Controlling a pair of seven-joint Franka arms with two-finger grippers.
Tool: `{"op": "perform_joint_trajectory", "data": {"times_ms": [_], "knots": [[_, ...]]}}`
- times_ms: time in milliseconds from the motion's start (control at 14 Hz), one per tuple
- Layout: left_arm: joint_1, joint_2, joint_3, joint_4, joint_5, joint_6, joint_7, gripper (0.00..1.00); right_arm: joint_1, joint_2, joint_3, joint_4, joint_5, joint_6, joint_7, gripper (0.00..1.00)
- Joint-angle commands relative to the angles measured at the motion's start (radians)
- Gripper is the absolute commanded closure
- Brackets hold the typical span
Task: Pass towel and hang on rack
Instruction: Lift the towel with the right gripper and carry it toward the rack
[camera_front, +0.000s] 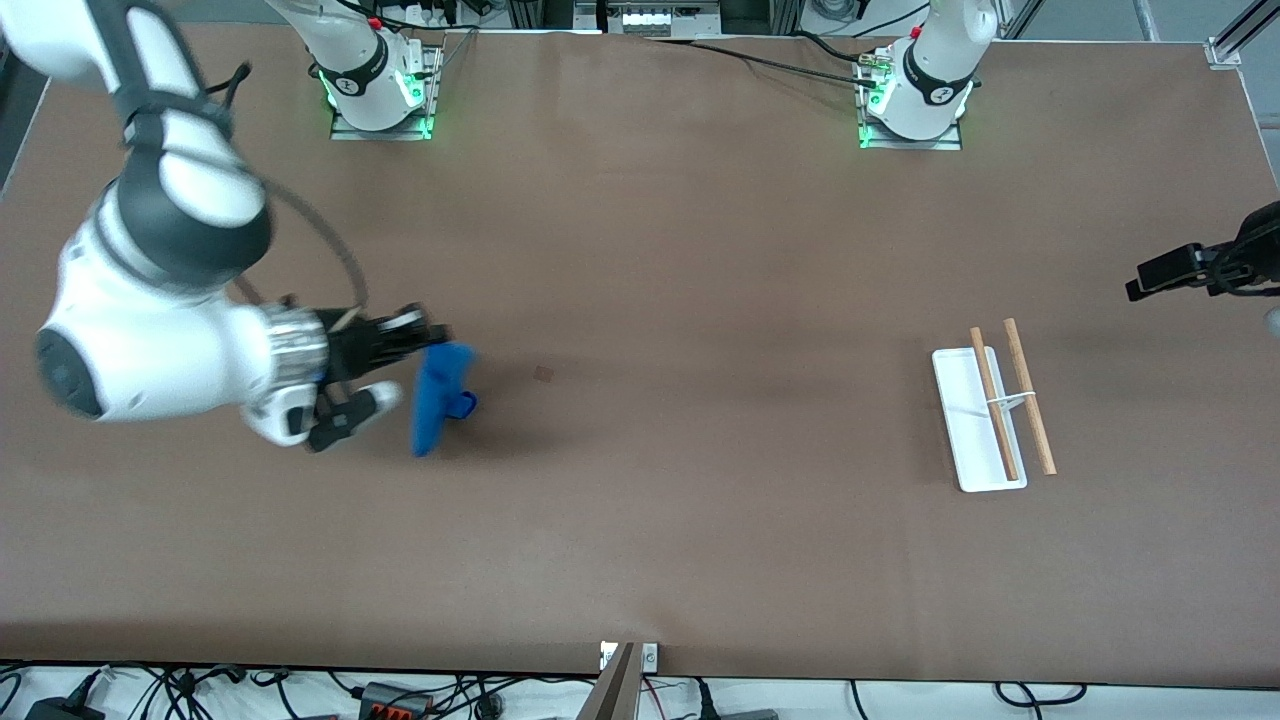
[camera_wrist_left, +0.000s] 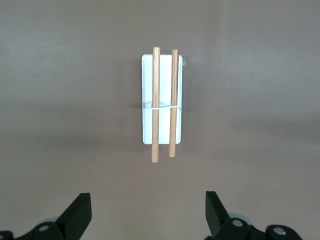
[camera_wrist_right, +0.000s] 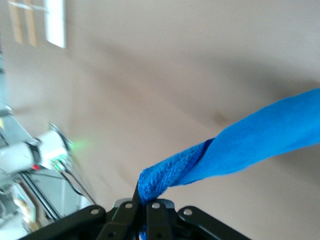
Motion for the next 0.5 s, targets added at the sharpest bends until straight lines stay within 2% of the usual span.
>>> {"op": "perform_joint_trajectory", "data": {"times_ms": [0, 286, 429], "knots": [[0.008, 0.050, -0.002, 0.028, -0.052, 0.037, -0.018, 0.00, 0.070, 0.020, 0.076, 0.027, 0.014, 0.157, 0.184, 1.00], [0.043, 0.111, -0.001, 0.027, -0.186, 0.109, 0.008, 0.00, 0.284, 0.024, 0.083, 0.027, 0.020, 0.476, 0.388, 1.00], [0.048, 0.140, -0.007, 0.027, -0.195, 0.181, 0.192, 0.00, 0.363, 0.035, 0.083, 0.024, 0.020, 0.648, 0.479, 1.00]]}}
